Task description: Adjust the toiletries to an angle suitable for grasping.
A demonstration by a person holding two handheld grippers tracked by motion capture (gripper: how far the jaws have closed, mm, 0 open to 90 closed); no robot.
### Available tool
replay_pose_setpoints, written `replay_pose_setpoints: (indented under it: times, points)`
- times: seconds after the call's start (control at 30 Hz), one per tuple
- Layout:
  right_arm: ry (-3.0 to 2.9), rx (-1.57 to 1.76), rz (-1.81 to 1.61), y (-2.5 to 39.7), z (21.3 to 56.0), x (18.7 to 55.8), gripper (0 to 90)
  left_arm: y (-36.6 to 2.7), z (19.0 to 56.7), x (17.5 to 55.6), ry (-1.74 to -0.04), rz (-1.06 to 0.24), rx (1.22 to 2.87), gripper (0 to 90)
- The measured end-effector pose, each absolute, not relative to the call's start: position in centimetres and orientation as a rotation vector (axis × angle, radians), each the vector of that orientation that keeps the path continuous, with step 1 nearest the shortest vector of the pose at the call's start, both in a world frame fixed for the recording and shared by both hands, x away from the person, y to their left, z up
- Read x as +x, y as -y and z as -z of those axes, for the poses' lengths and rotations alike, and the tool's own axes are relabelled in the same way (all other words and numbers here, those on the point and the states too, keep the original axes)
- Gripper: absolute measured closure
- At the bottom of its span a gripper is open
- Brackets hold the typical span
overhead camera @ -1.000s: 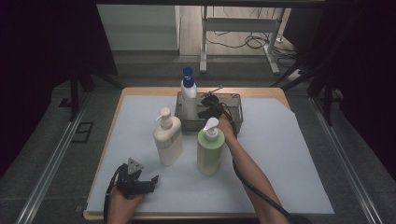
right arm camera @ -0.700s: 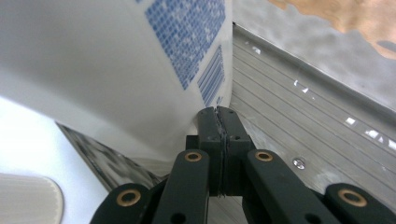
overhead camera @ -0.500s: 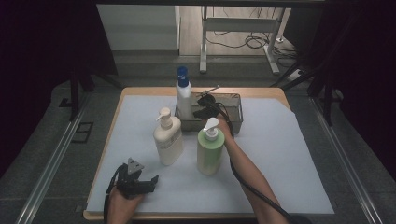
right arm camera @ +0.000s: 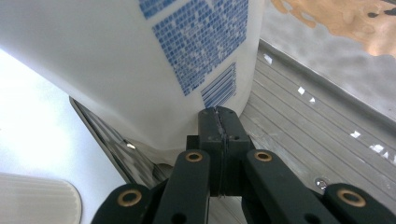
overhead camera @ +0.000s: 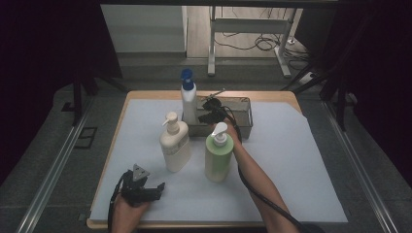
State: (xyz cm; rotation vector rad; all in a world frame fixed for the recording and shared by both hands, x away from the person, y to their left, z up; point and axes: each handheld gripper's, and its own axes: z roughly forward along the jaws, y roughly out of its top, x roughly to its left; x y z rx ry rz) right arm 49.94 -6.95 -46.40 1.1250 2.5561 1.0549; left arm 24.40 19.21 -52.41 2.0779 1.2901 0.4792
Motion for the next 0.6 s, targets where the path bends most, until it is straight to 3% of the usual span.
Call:
replay_pose_setpoints:
  times: [0.3, 0.6]
  points:
    - [-2.543, 1.121, -1.055, 6.97, 46.47, 49.86, 89.4, -19.19, 52.42, 24.39, -1.293, -0.477, 2.075, 12.3]
    - [-2.525, 1.115, -1.041, 7.91, 46.40, 49.61, 76.6, -19.19, 52.43, 24.39, -1.293, -0.477, 2.074, 12.3]
